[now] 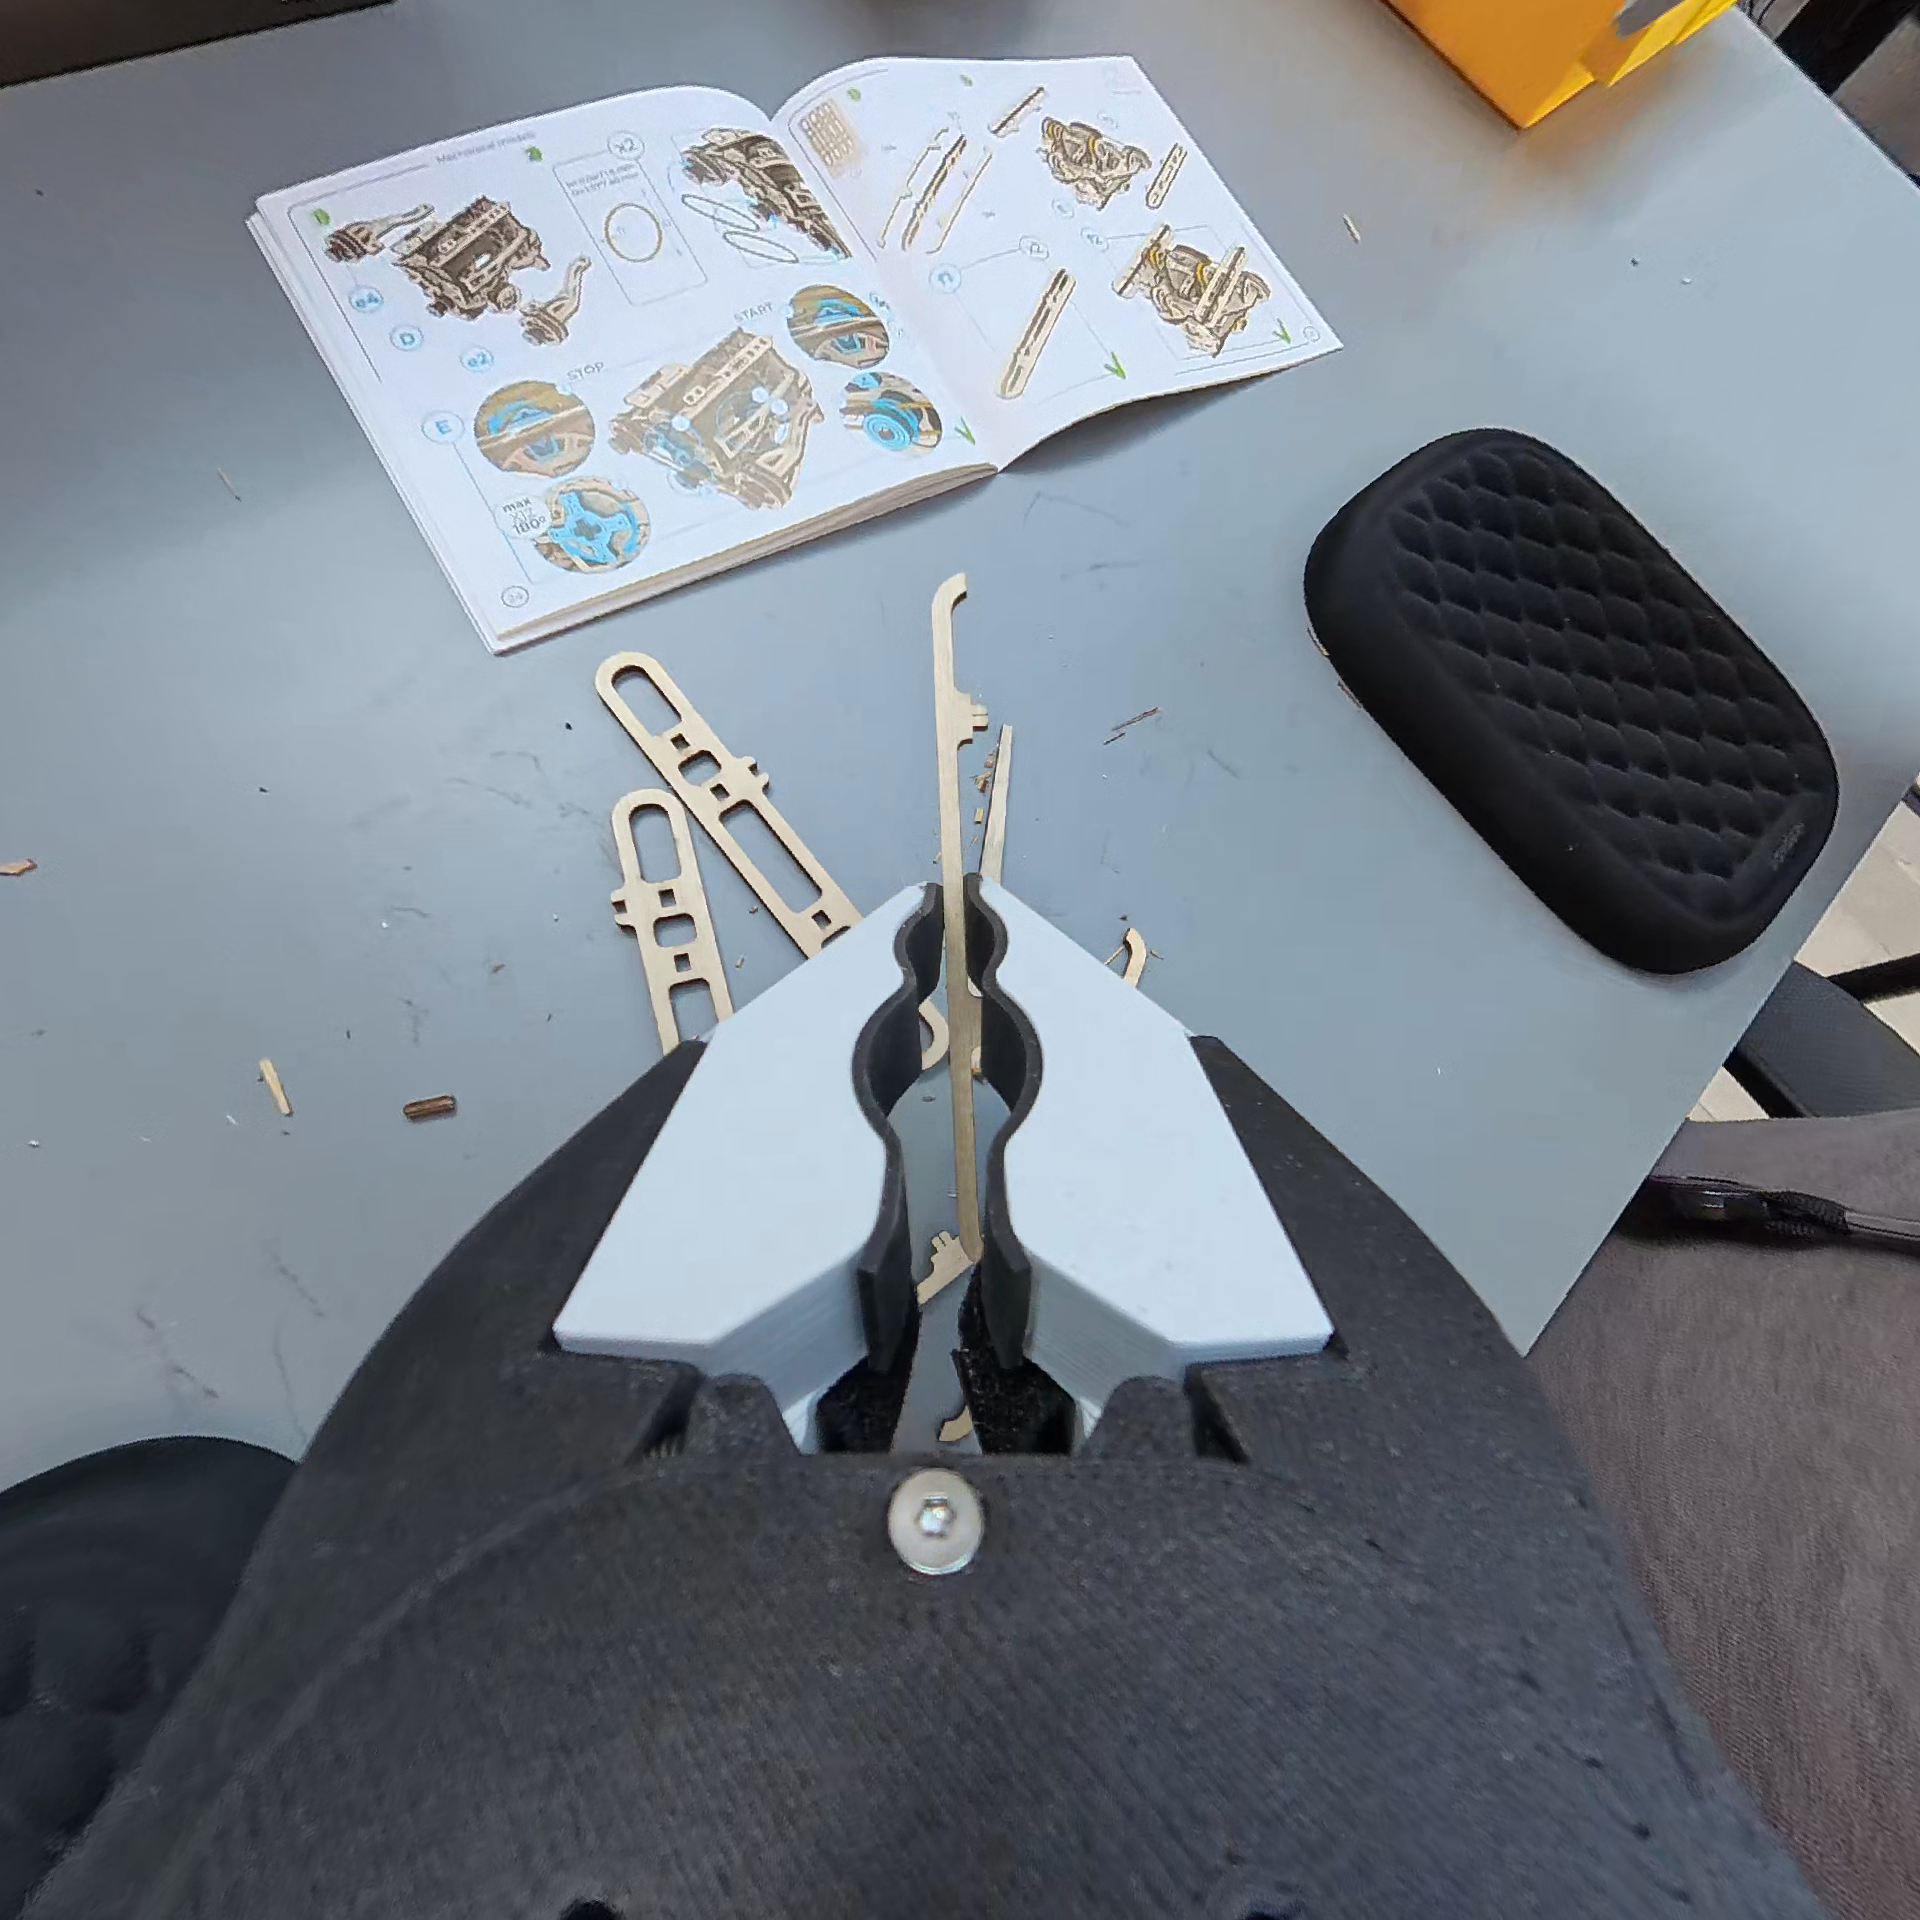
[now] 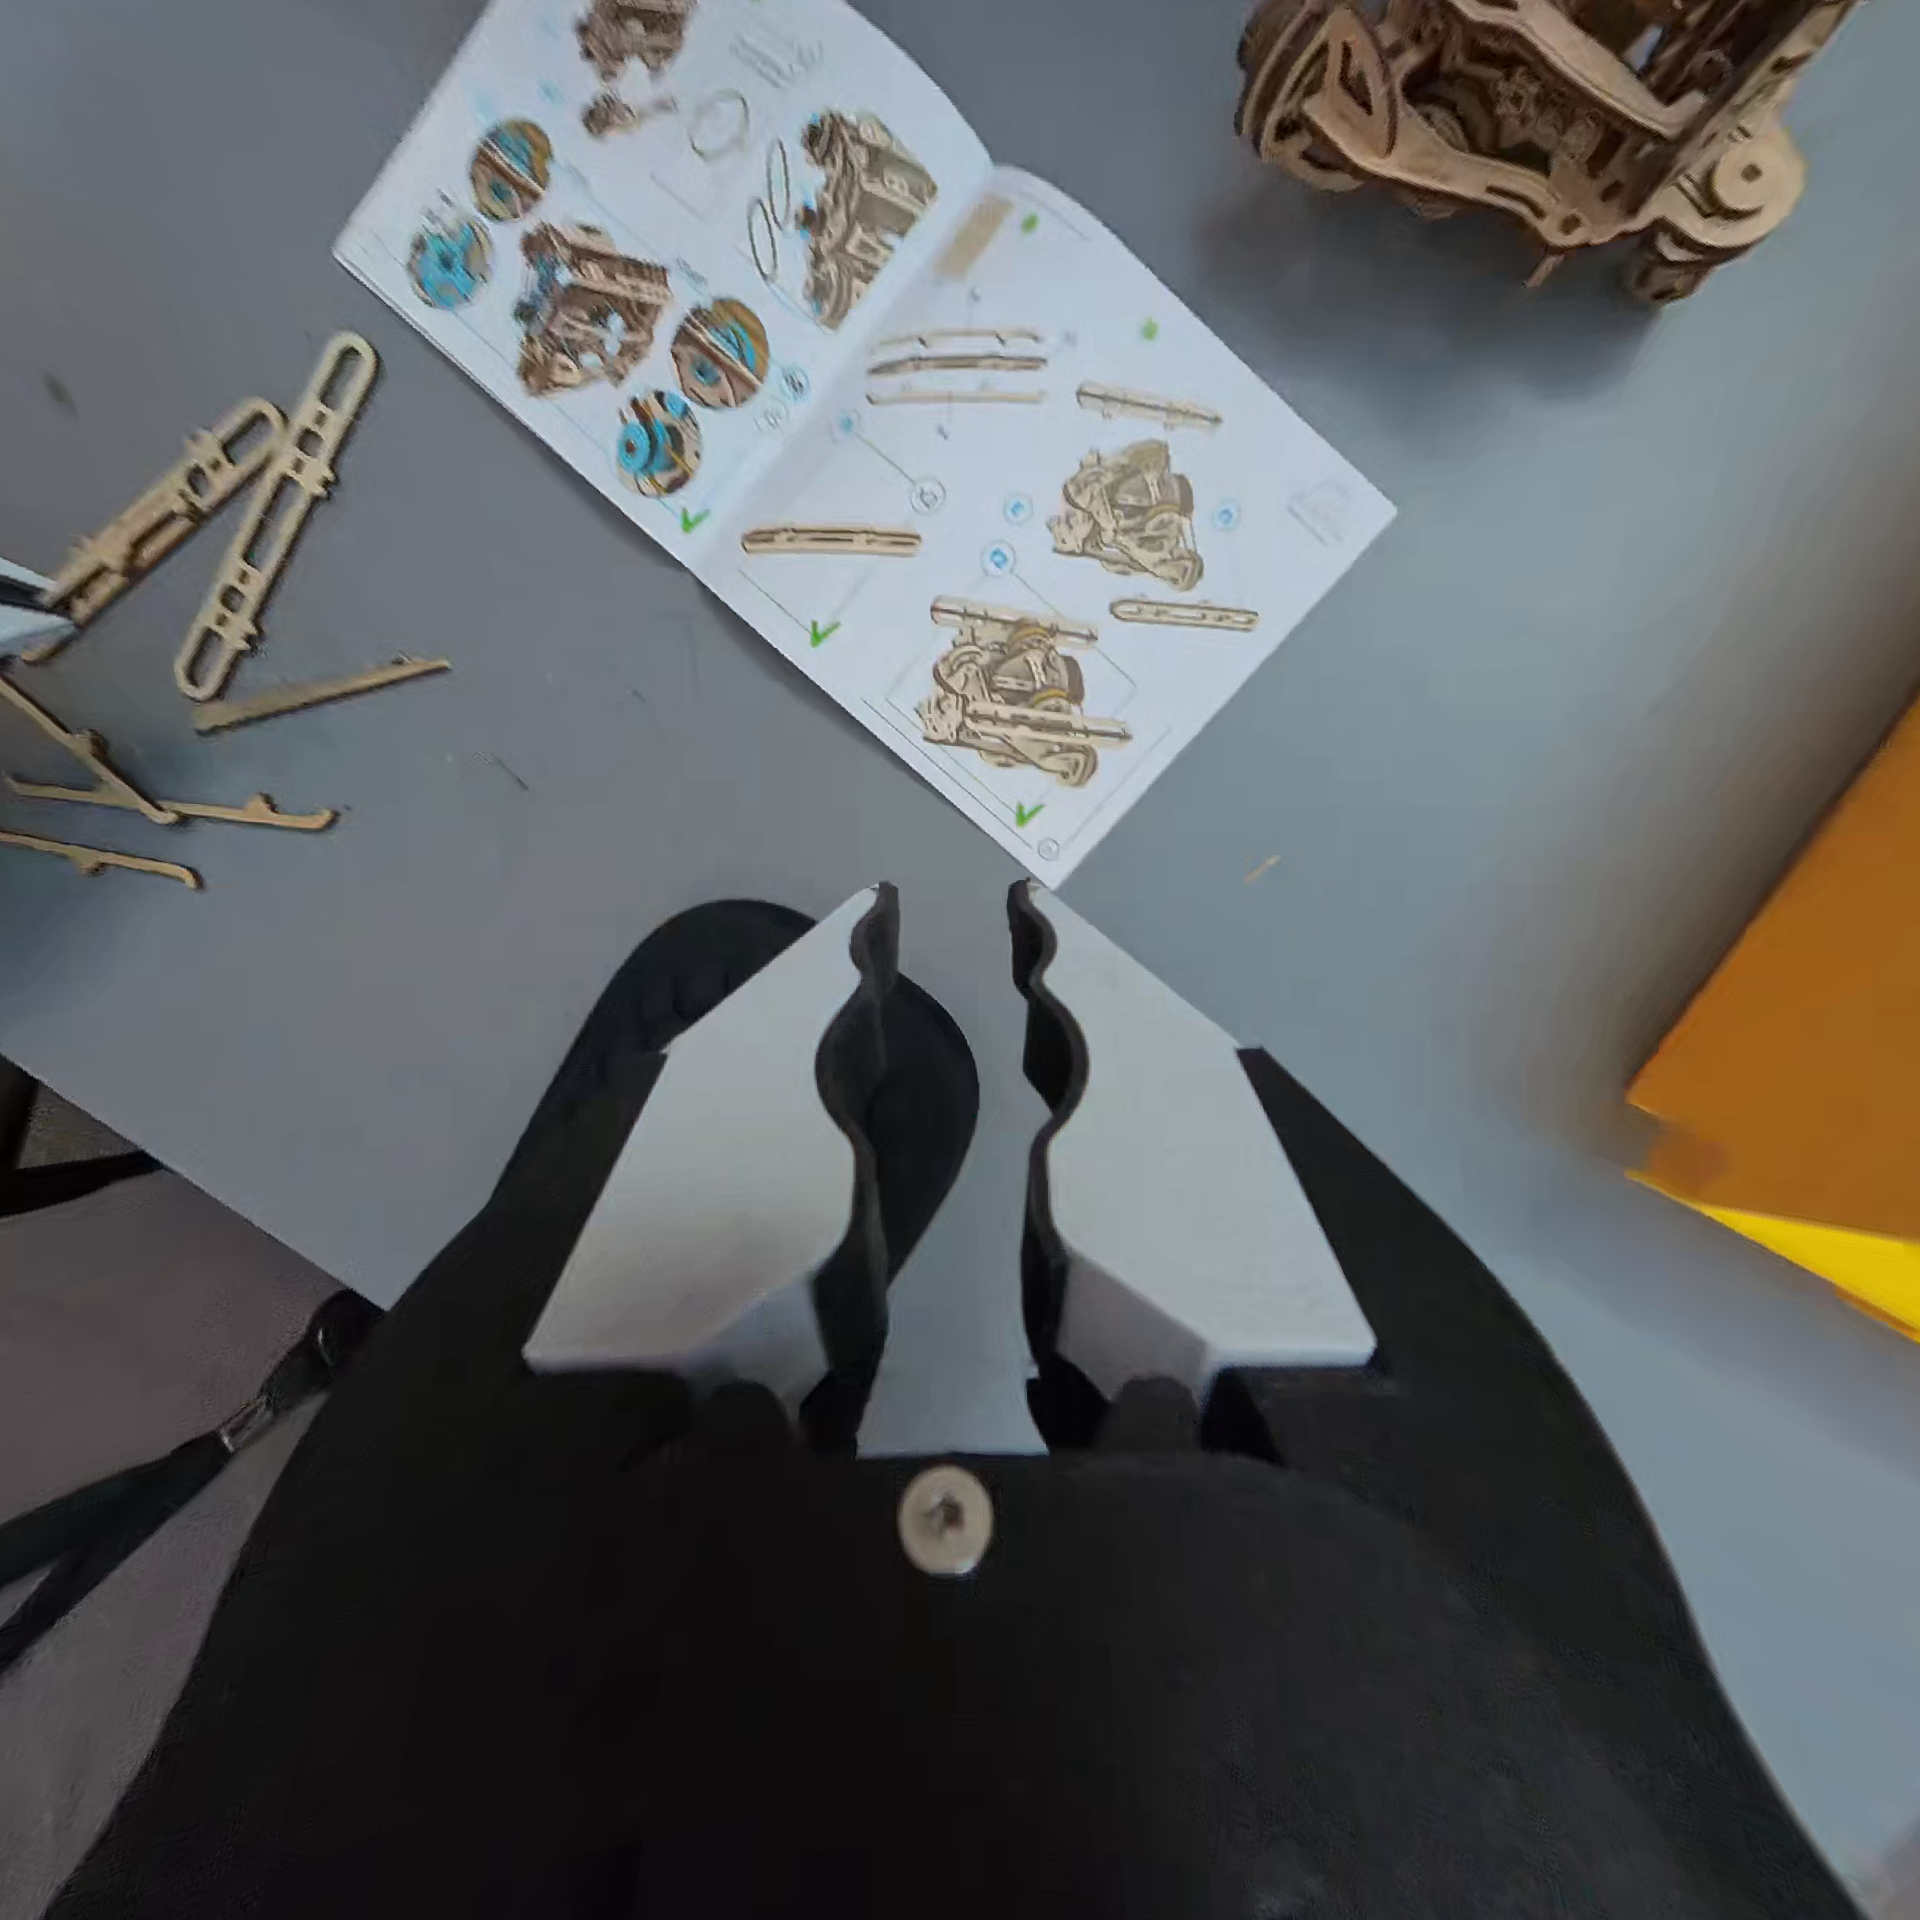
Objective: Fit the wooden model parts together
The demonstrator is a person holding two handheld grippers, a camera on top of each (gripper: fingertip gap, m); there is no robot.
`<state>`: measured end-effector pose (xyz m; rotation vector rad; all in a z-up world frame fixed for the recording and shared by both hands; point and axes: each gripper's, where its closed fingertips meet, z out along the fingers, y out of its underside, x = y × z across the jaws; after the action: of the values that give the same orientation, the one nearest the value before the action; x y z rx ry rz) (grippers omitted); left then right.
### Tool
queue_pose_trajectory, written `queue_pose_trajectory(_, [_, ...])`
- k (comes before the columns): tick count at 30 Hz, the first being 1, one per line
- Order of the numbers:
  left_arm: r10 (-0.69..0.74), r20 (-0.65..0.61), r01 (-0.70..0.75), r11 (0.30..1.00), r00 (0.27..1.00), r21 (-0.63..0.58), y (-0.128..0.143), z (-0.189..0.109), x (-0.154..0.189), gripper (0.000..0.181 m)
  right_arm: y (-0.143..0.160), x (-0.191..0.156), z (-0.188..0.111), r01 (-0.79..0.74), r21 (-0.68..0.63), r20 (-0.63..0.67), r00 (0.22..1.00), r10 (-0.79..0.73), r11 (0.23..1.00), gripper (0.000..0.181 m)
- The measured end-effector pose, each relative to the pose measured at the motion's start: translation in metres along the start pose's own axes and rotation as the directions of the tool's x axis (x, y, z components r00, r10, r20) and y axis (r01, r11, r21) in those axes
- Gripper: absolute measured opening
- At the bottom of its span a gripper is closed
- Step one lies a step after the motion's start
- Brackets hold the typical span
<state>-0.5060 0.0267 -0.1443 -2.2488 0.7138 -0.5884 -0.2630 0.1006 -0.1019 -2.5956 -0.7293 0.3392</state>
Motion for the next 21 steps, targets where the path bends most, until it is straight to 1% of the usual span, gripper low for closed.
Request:
queue_pose_trajectory(1, [0.005, 0.004, -0.005, 1.0, 1.0, -0.004, -0.002, -0.001, -0.001, 0.001, 0.006, 0.005, -0.01, 0.023, -0.12, -0.115, 0.993, -0.037, 0.993, 0.024])
queue_pose_trajectory(2, [0.012, 0.012, -0.012, 1.0, 1.0, -0.008, -0.004, -0.002, -0.003, 0.001, 0.009, 0.009, -0.023, 0.049, -0.229, -0.224, 0.969, -0.102, 0.972, 0.022])
queue_pose_trajectory(3, [0.02, 0.024, -0.02, 1.0, 1.0, -0.011, -0.007, -0.004, -0.006, 0.001, 0.009, 0.008, -0.035, 0.086, -0.32, -0.293, 0.938, -0.185, 0.944, 0.02])
queue_pose_trajectory(5, [0.032, 0.046, -0.031, 0.999, 0.998, -0.017, -0.01, -0.009, -0.011, 0.001, 0.005, -0.01, -0.055, 0.161, -0.449, -0.33, 0.884, -0.331, 0.879, 0.013])
queue_pose_trajectory(7, [0.031, 0.068, -0.031, 0.999, 0.997, -0.013, -0.014, -0.013, -0.018, 0.001, 0.0, -0.024, -0.071, 0.206, -0.533, -0.373, 0.813, -0.447, 0.821, 0.005])
queue_pose_trajectory(8, [0.027, 0.076, -0.026, 1.0, 0.997, -0.006, -0.017, -0.015, -0.021, 0.001, 0.002, -0.032, -0.076, 0.229, -0.574, -0.365, 0.788, -0.496, 0.786, 0.002])
queue_pose_trajectory(10, [0.013, 0.085, -0.014, 1.0, 0.996, 0.016, -0.021, -0.018, -0.025, 0.001, 0.007, -0.038, -0.084, 0.241, -0.66, -0.363, 0.727, -0.583, 0.711, 0.0])
queue_pose_trajectory(12, [0.003, 0.091, -0.006, 0.999, 0.996, 0.036, -0.025, -0.019, -0.028, 0.001, 0.013, -0.044, -0.086, 0.236, -0.709, -0.34, 0.711, -0.616, 0.665, 0.0])
queue_pose_trajectory(16, [-0.01, 0.093, 0.005, 0.999, 0.996, 0.049, -0.026, -0.018, -0.032, 0.001, 0.02, -0.052, -0.084, 0.257, -0.754, -0.286, 0.7, -0.655, 0.604, 0.0])
queue_pose_trajectory(21, [-0.021, 0.1, 0.016, 0.999, 0.995, 0.045, -0.022, -0.017, -0.037, 0.001, 0.024, -0.044, -0.089, 0.211, -0.795, -0.286, 0.696, -0.658, 0.569, 0.0])
